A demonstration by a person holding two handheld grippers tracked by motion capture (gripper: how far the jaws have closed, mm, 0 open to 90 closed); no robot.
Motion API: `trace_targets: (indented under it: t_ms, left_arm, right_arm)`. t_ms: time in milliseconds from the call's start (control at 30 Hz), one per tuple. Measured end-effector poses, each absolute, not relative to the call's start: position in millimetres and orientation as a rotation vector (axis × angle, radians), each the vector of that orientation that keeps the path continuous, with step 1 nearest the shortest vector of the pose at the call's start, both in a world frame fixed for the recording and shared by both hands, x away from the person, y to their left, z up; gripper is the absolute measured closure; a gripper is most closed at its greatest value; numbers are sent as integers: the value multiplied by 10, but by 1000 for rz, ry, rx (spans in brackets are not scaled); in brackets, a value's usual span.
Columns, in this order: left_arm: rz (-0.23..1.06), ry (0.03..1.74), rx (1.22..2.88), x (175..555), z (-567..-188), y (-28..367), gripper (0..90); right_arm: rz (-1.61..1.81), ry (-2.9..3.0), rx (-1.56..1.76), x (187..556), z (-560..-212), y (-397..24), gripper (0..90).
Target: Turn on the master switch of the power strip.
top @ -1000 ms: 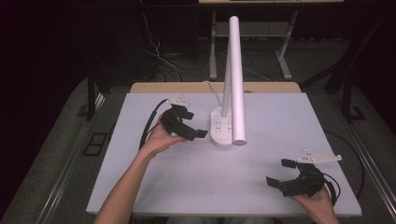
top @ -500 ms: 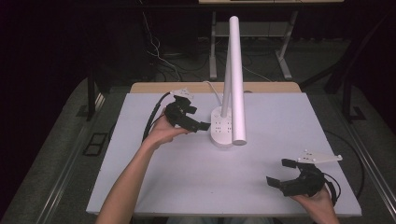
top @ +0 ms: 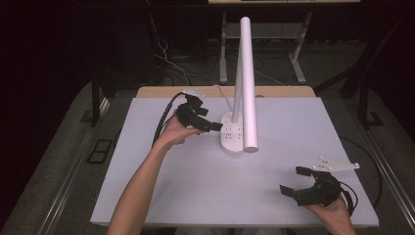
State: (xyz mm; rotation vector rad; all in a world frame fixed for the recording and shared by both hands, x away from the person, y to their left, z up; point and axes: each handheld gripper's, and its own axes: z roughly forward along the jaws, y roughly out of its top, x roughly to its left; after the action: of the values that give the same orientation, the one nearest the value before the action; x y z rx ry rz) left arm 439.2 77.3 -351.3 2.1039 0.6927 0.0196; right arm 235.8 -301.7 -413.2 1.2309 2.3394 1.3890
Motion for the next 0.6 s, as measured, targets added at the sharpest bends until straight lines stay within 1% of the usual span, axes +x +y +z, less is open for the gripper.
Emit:
trace_targets:
  t_ms: [300, 433, 600]
  left_arm:
    - [0, 706, 2124, 4565, -3504, 716, 66]
    - [-15, 709, 2113, 4620, -3502, 703, 138]
    - [-43, 751, 2091, 4667, -3559, 671, 199]
  right_arm:
    - [1386, 2348, 1228, 2354, -4139, -3014, 0]
    - [1388, 2344, 1231, 2359, -4143, -3022, 0]
    - [1384, 2346, 1218, 2365, -4148, -3010, 0]
